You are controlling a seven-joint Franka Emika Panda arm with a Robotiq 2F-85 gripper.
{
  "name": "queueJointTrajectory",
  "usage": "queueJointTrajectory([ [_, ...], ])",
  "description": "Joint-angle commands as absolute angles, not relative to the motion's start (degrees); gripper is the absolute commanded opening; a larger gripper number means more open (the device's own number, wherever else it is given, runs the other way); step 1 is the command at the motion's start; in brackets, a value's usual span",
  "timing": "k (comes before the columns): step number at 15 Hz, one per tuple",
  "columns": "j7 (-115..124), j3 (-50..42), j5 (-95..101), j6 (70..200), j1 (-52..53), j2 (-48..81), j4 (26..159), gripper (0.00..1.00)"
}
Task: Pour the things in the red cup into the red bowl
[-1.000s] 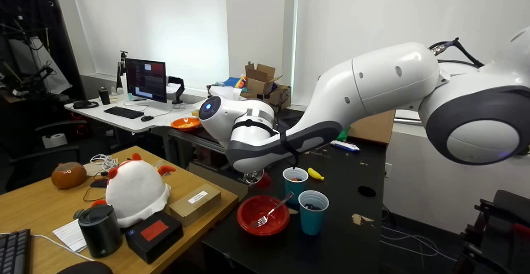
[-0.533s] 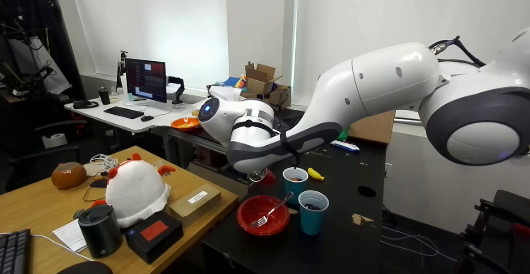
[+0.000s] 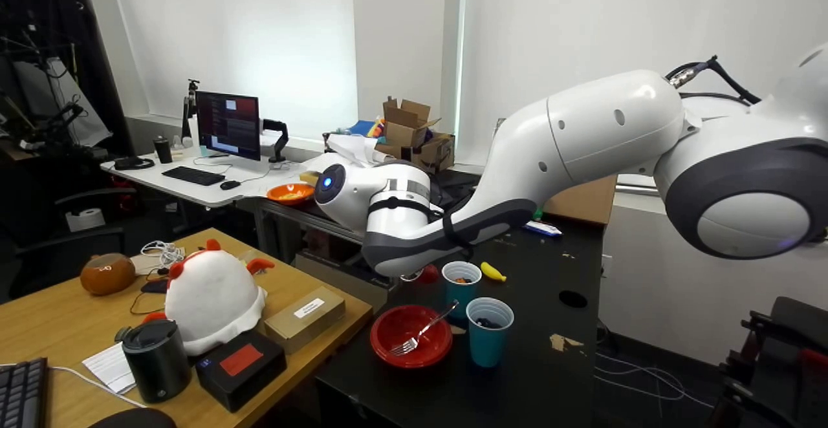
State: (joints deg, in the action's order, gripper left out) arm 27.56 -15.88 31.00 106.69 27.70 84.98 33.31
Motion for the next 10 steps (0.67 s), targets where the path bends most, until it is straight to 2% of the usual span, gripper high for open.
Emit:
queueJointTrajectory([
  [1, 30.27, -17.40, 33.69, 108.27, 29.50, 83.14, 39.85, 0.01],
  [10, 35.20, -16.60, 39.84, 117.06, 36.53, 75.81, 59.97, 0.01],
])
